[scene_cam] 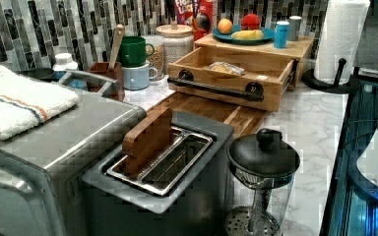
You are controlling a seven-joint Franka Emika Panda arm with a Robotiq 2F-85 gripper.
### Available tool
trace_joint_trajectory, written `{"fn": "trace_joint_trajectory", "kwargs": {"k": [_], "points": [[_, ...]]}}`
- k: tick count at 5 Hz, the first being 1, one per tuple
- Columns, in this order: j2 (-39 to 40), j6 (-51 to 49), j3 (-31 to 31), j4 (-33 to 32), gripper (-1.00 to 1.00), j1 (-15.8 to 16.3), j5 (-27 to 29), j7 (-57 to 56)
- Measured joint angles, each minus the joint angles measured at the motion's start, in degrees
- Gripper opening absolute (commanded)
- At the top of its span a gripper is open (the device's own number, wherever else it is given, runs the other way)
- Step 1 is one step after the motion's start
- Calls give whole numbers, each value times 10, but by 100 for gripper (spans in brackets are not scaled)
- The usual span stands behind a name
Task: Close the drawer.
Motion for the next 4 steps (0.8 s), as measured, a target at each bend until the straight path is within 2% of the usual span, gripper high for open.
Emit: {"fn": "trace_joint_trajectory", "kwargs": {"k": [2, 3, 4], "points": [[3, 9, -6, -3, -100, -2, -1, 0], [3, 9, -6, -7, 100, -3, -1, 0], [6, -15, 5, -10, 100, -11, 22, -46]]}}
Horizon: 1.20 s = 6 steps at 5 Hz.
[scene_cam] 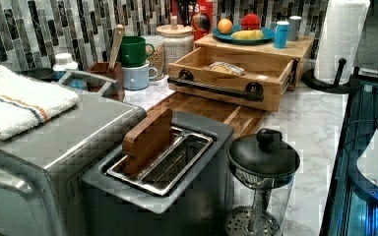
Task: Close the drawer.
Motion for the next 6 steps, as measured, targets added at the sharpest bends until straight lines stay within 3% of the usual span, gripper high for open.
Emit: {"fn": "trace_joint_trajectory", "kwargs": {"k": [1, 3, 4, 6], "points": [[4, -8, 3, -10, 100, -2, 16, -94], [30, -116, 21, -4, 100, -1, 6, -236], [40, -80, 42, -18, -100, 4, -39, -239], [27, 43, 66, -68, -100, 31, -69, -259]]}}
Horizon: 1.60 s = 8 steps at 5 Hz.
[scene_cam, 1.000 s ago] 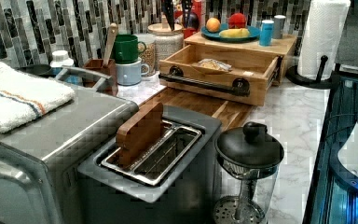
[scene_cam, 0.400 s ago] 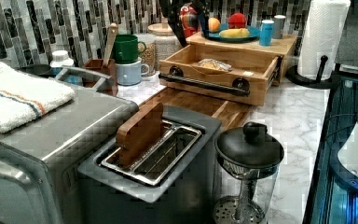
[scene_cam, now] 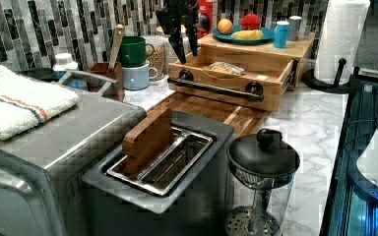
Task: Close the drawer.
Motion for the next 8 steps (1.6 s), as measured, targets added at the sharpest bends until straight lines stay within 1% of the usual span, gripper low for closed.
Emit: {"fn": "trace_joint_trajectory", "kwargs": {"k": [1, 2, 3, 4, 5, 7, 8], "points": [[-7, 10, 10, -11, -100, 6, 0, -6], [-7, 79, 13, -28, -100, 5, 10, -12], [2, 109, 8, -36, -100, 3, 10, -34], [23, 109, 6, -41, -100, -3, 14, -43], [42, 142, 10, -57, -100, -16, 14, -43], [53, 160, 6, -107, -100, -42, 14, -72], [61, 170, -3, -123, -100, -44, 13, -100]]}}
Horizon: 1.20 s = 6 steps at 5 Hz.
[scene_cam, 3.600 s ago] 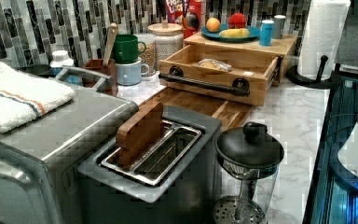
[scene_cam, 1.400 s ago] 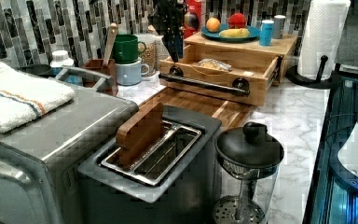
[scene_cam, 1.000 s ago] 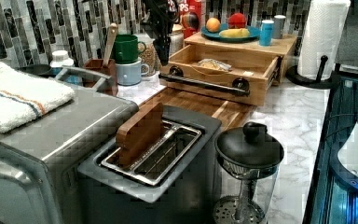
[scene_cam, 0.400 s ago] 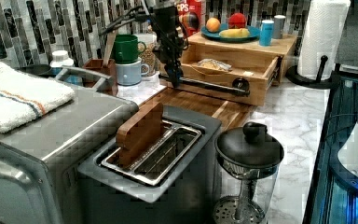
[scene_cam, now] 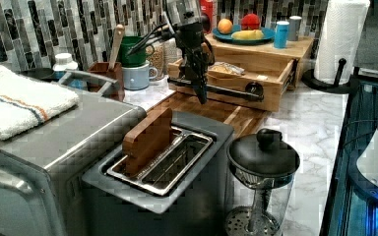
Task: Close the drawer.
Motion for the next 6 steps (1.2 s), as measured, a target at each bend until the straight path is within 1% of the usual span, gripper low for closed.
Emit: {"fn": "trace_joint_trajectory", "kwargs": {"k": [2, 3, 4, 5, 6], "points": [[40, 69, 6, -7, -100, -32, 30, -50], [43, 70, -1, -7, -100, -39, -1, -78], [41, 66, -4, -7, -100, -41, -1, -112], [36, 96, -7, -11, -100, -42, -4, -115], [33, 102, -7, -9, -100, -51, -21, -125]]}}
